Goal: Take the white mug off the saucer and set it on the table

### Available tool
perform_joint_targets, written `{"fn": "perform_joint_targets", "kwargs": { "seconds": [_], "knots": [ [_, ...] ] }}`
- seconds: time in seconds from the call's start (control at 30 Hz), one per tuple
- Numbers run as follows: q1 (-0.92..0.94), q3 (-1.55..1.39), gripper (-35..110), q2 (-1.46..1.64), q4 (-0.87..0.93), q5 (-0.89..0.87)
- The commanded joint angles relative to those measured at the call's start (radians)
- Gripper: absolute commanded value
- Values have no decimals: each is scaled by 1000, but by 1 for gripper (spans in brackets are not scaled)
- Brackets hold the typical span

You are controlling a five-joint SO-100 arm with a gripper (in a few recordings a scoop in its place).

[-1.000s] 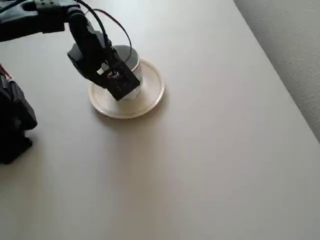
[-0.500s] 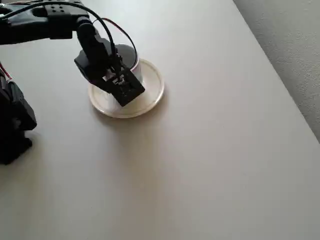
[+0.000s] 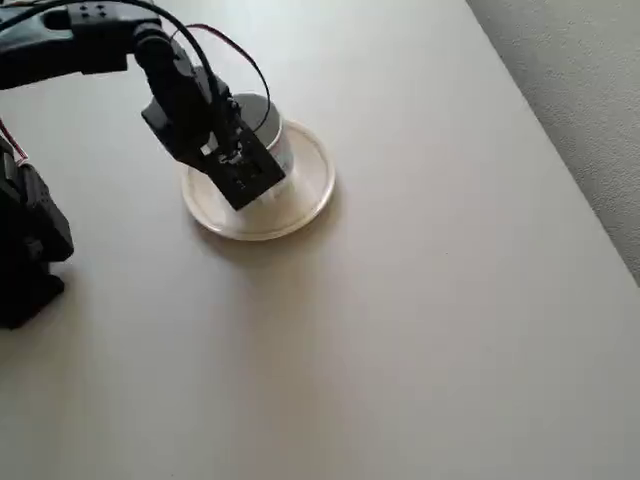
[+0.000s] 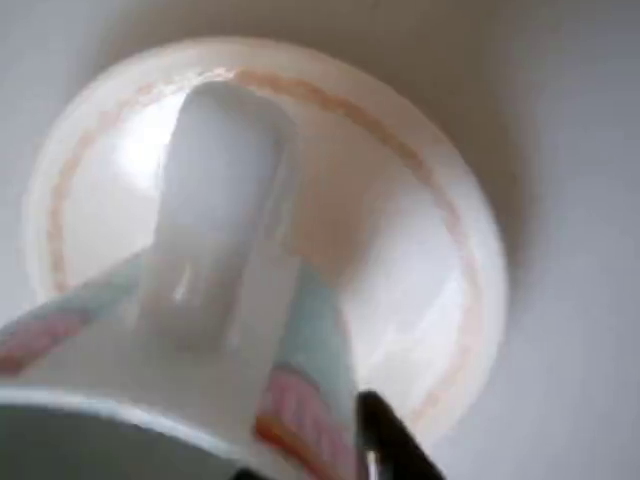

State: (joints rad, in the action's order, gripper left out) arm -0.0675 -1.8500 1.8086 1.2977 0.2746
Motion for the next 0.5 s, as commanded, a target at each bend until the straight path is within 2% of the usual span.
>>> {"fn": "perform_joint_targets", "kwargs": {
  "seconds": [0.0, 0.23, 0.47],
  "knots": [
    [15, 153, -2, 207, 84, -20],
    [83, 446, -2, 222, 296, 58],
    [308, 468, -2, 196, 299, 265]
  ]
}}
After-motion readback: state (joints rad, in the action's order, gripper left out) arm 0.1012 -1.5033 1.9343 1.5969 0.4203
